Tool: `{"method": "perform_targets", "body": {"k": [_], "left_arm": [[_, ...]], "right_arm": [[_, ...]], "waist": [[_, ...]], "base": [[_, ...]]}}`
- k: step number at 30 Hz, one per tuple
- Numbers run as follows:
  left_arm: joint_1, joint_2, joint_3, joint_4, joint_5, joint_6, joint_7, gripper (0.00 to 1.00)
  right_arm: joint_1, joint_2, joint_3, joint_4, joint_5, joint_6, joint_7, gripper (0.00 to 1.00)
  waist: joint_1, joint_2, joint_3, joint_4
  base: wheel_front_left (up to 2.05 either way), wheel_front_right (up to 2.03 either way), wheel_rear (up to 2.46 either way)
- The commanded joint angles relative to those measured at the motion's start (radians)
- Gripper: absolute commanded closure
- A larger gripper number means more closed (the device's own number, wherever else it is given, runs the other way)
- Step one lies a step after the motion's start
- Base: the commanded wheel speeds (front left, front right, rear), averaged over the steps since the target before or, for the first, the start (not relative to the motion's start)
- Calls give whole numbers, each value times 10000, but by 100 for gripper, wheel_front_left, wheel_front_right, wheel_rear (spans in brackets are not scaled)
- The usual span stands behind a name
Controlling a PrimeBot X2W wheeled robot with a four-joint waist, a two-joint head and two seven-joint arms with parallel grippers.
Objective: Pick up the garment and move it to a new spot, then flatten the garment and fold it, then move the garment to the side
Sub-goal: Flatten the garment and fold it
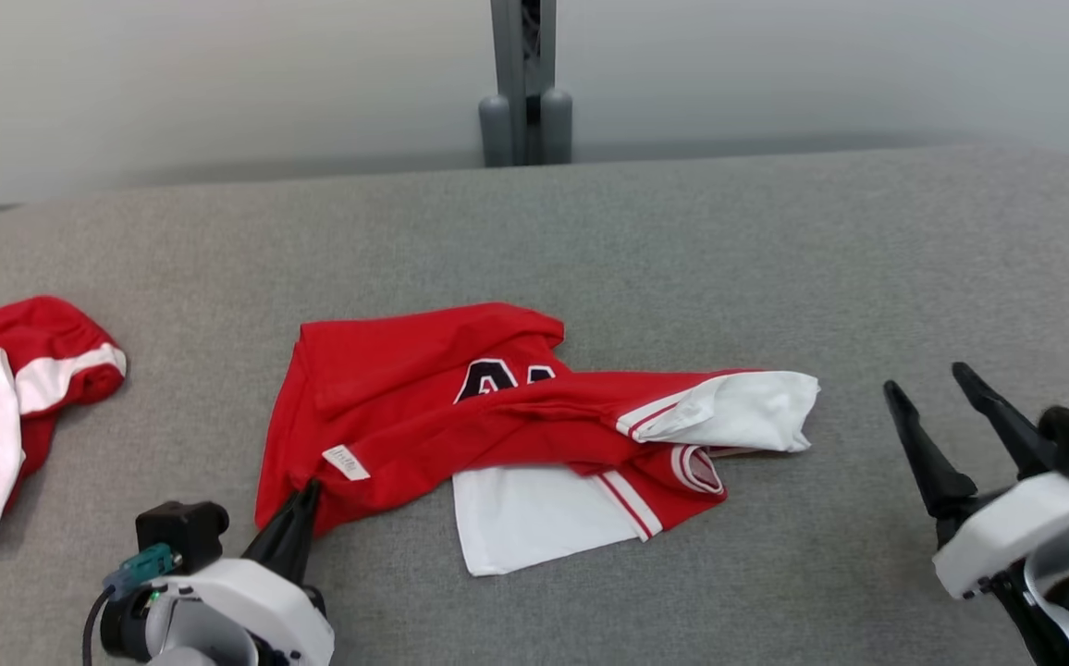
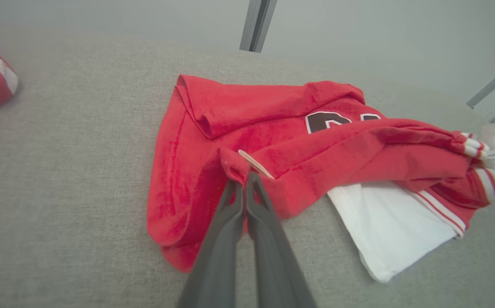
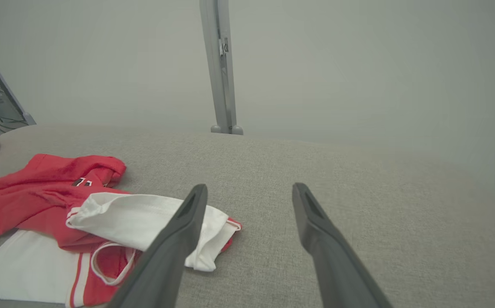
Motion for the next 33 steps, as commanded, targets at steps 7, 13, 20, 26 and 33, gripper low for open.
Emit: {"method": "perform_targets", "body": {"k": [7,13,20,26,33], "left_arm": [[-929,-266,-223,277,242,-272,-206,100],[-1220,-366,-275,572,244,-374,-352,100],[-1329,-466,-300,799,212,-461,-534,100],[-1207,-299,-107,577,290,-272,-905,100],[-814,224,250,-756,446,218,-1100,100]], "right_arm": [[-2205,-989,2568,2626,1637,-3,-615,0],[-3127,-1147,3989,3728,2507,-3,-1251,0],[-3604,-1363,5023,4212,3298,-3,-1833,100],[-3497,-1609,5097,3849,3568,-3,-2402,100],[-2581,-1373,3018,2051,2563,-3,-2472,100]], "waist": [[0,0,1235,699],[0,0,1432,835],[0,0,1392,863],[0,0,977,776],[0,0,61,516]], "base": [[0,0,0],[0,0,0],[0,0,0],[0,0,0],[0,0,0]]}}
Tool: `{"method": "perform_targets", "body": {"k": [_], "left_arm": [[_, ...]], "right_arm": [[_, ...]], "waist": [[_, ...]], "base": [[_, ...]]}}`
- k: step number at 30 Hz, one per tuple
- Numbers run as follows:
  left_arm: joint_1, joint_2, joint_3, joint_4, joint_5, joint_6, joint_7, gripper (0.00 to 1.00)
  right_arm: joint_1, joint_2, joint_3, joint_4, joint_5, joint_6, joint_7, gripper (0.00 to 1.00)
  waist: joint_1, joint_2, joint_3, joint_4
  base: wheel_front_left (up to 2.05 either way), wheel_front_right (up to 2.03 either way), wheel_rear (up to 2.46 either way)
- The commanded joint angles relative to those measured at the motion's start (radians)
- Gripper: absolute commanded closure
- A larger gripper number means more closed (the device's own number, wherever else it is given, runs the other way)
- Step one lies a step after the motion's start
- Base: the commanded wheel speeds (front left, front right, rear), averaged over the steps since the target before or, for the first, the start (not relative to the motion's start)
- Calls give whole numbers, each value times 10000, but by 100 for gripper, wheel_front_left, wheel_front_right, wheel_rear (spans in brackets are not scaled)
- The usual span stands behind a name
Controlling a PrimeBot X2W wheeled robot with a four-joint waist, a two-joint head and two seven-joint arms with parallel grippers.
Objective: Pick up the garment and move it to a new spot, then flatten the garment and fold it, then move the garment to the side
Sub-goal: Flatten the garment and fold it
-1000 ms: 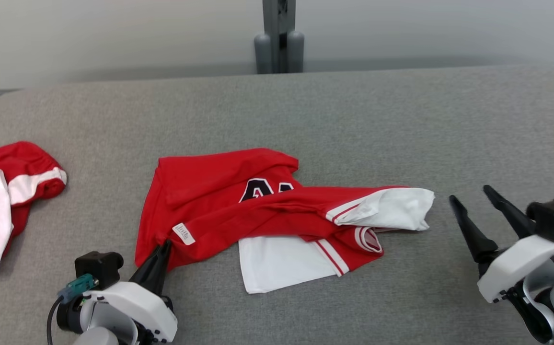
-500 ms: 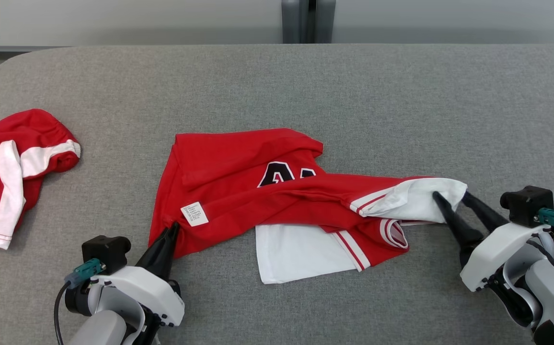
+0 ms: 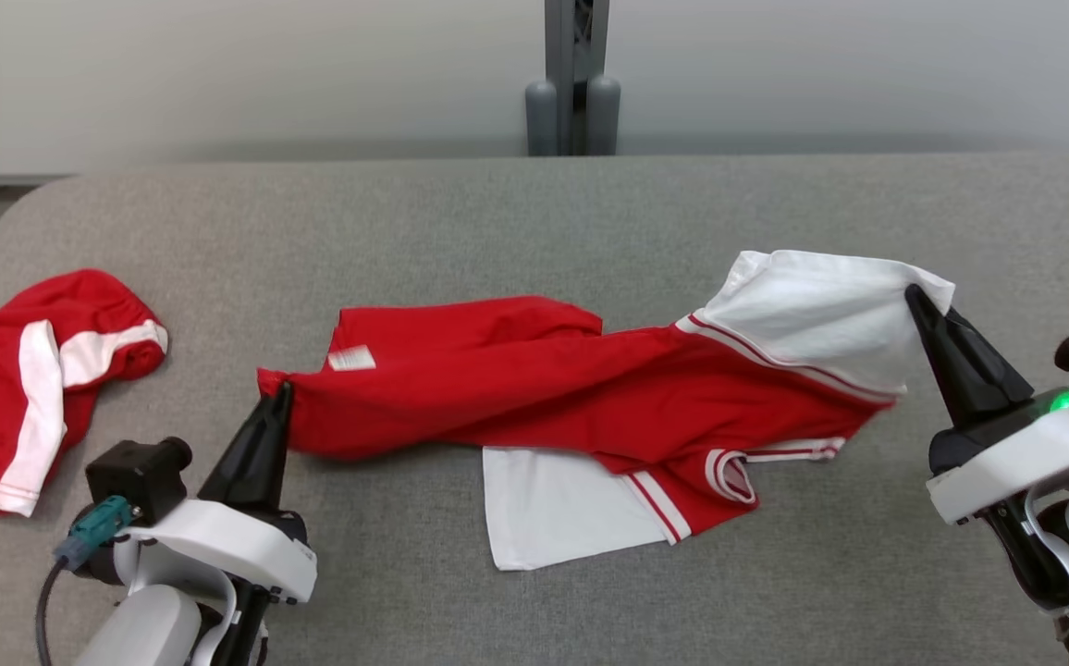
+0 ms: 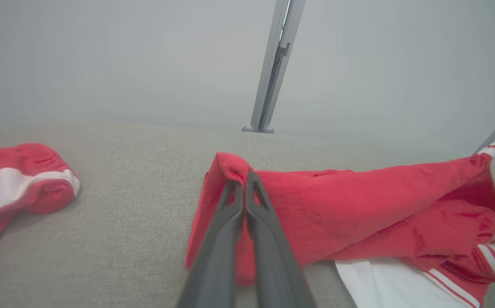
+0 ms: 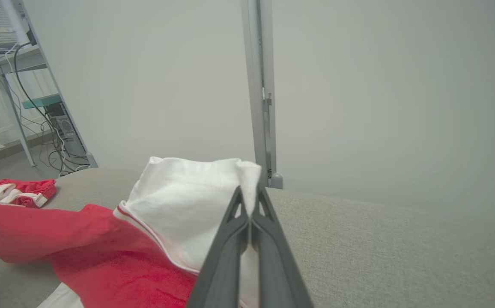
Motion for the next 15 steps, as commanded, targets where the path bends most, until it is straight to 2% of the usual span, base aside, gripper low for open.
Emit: {"method": "perform_targets", "body": {"k": [1,5,9,15], "left_arm": [[125,147,99,-251,87,122,-47,100],[180,531,279,-1497,226,518,107,100],[86,909,540,-2768,442,969,347,100],[33,1346,937,-4504,650,1730,832,100]], "right_arm": [[325,94,-274,-220,-191,-3,-50,100],[903,430,-1473,-1117,-827,-3,-53,100],[1125,667,-2130,-2045,-1309,-3,128,100],[1470,990,-3022,-3733,-1904,-3,977,100]], "waist": [[0,0,-367,-154],[0,0,-814,-272],[0,0,-1178,-392],[0,0,-1490,-606]], "base": [[0,0,0],[0,0,0],[0,0,0],[0,0,0]]}}
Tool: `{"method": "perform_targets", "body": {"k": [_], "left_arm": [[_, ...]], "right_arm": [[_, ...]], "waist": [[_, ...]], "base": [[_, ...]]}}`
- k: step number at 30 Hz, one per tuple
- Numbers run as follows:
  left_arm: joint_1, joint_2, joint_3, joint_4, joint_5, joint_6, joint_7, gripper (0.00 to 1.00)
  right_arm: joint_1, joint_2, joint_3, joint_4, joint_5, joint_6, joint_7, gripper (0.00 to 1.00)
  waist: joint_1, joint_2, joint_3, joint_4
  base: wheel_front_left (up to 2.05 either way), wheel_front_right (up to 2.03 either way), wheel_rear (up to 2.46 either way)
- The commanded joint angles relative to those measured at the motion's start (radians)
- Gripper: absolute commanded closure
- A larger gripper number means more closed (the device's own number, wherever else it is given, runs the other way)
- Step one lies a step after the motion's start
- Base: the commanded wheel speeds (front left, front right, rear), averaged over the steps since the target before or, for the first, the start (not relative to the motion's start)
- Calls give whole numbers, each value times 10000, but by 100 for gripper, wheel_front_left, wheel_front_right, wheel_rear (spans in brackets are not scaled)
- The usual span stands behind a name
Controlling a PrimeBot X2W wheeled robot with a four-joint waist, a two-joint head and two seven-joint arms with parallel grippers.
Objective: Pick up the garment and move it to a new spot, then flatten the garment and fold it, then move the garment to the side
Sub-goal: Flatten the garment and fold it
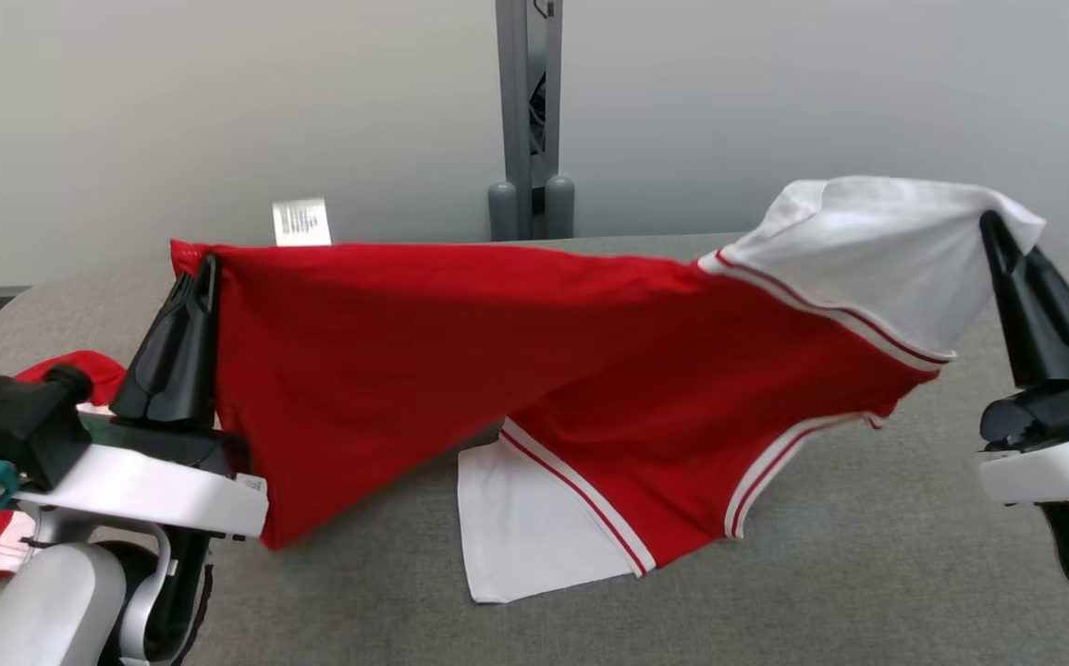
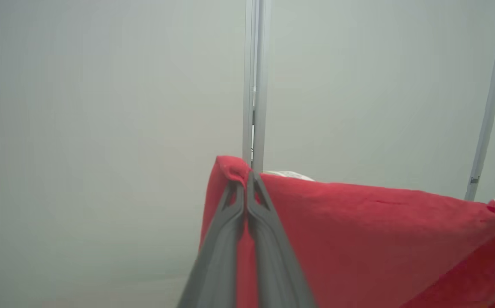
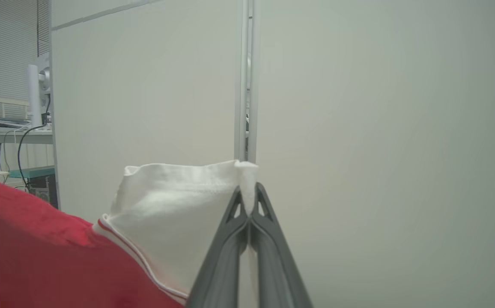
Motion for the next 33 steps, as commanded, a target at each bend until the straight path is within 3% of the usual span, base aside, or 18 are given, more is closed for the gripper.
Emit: {"method": "perform_targets", "body": {"k": [1,7,12,15,21,28,33], "left_arm": [[-15,161,116,-246,108,245,150,100],[177,440,216,-1381,332,852,731,100],[-312,410,0,-1402,414,717,943,100],[-1042,246,-201,-884,376,424,1042,100],[-3691,-514,-511,1559,195,-329,1224,100],[-7547,-1686,-732,5655,-88,-1552,1215,100],[-9901,-2341,-549,8401,-195,-2176,434,100]], "right_arm": [[143,79,-188,-333,-107,-3,158,100],[294,328,-449,-1403,-240,-3,1079,100],[-277,195,-161,-1315,-127,-3,1448,100],[-1119,-164,253,-736,-144,-3,1461,100],[-3858,-823,1212,1555,332,-4,1362,100],[-7695,-510,1640,5229,1683,-4,1215,100],[-10188,83,1699,7683,1954,-3,565,100]], "waist": [[0,0,-86,-94],[0,0,-126,-255],[0,0,5,-298],[0,0,149,-234],[0,0,726,-38],[0,0,1657,126],[0,0,1995,133]], "base": [[0,0,0],[0,0,0],[0,0,0],[0,0,0],[0,0,0],[0,0,0],[0,0,0]]}}
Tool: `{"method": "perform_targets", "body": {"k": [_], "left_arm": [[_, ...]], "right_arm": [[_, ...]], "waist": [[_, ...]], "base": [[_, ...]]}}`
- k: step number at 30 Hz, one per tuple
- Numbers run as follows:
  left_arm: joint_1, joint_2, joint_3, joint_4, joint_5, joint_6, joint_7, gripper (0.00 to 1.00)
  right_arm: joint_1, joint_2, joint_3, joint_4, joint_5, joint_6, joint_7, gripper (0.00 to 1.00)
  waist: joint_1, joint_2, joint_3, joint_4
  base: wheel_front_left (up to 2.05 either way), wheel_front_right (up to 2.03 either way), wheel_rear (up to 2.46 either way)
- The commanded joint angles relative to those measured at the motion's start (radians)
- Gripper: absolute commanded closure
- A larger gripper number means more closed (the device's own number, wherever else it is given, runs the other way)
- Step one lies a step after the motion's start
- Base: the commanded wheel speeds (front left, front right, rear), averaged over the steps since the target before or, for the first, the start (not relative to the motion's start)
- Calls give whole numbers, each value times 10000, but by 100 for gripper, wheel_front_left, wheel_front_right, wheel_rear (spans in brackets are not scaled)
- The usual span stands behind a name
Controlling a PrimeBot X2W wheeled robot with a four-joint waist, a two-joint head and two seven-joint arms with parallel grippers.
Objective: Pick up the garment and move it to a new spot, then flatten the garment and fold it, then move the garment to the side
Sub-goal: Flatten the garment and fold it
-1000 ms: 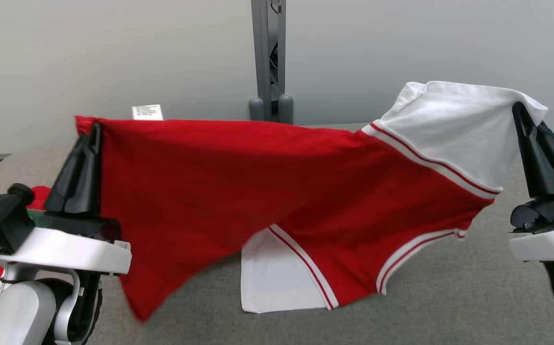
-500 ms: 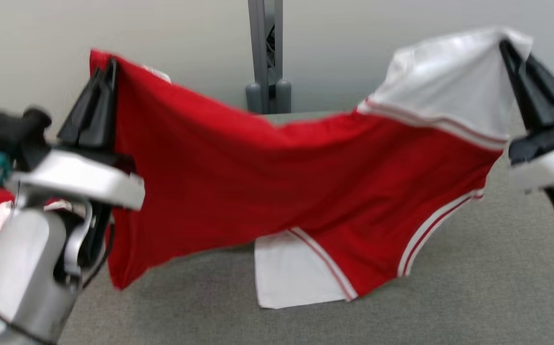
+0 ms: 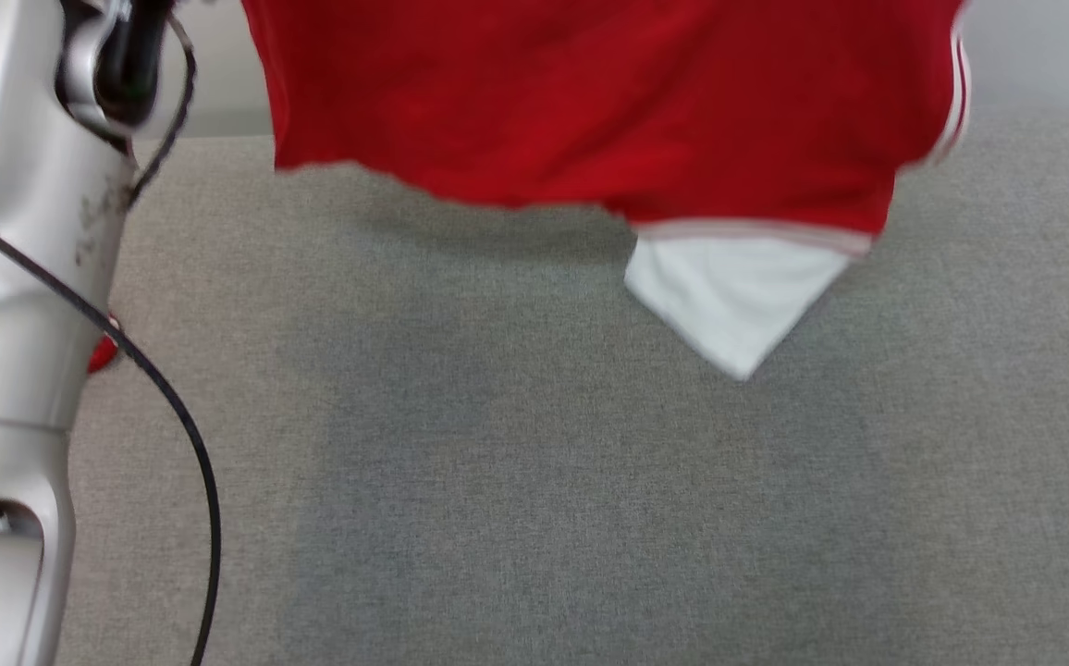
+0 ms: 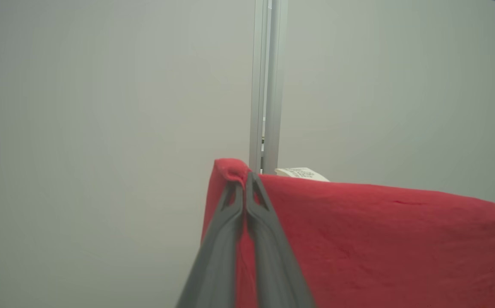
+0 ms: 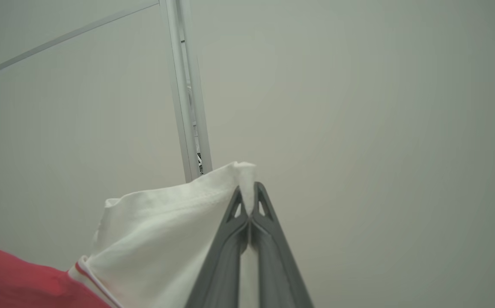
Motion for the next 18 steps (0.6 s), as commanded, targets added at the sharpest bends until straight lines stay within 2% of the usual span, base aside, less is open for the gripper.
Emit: {"method": "perform_targets", "body": {"k": [1,6,11,14,18], "left_arm": [[-593,-105,113,677,-82,-144,-283,100],[-1939,-381,157,2545,-51,-570,-966,100],[-2568,-659,79,3994,-154,-1005,-1302,100],[-2337,-873,-42,4409,-255,-1249,-1430,100],[-1462,-1068,-508,4660,-128,-1394,-1681,100]], "right_arm": [[-616,219,-82,656,86,-3,-380,100],[-2354,967,-227,2508,-27,-3,-1229,100],[-3169,1541,336,3686,-56,-3,-1318,100],[-2912,1552,686,3747,316,-3,-1156,100],[-1899,1307,1344,3214,1062,-1,-992,100]], "waist": [[0,0,144,0],[0,0,464,-47],[0,0,1008,-26],[0,0,1330,43],[0,0,1679,130]], "base": [[0,0,0],[0,0,0],[0,0,0],[0,0,0],[0,0,0]]}}
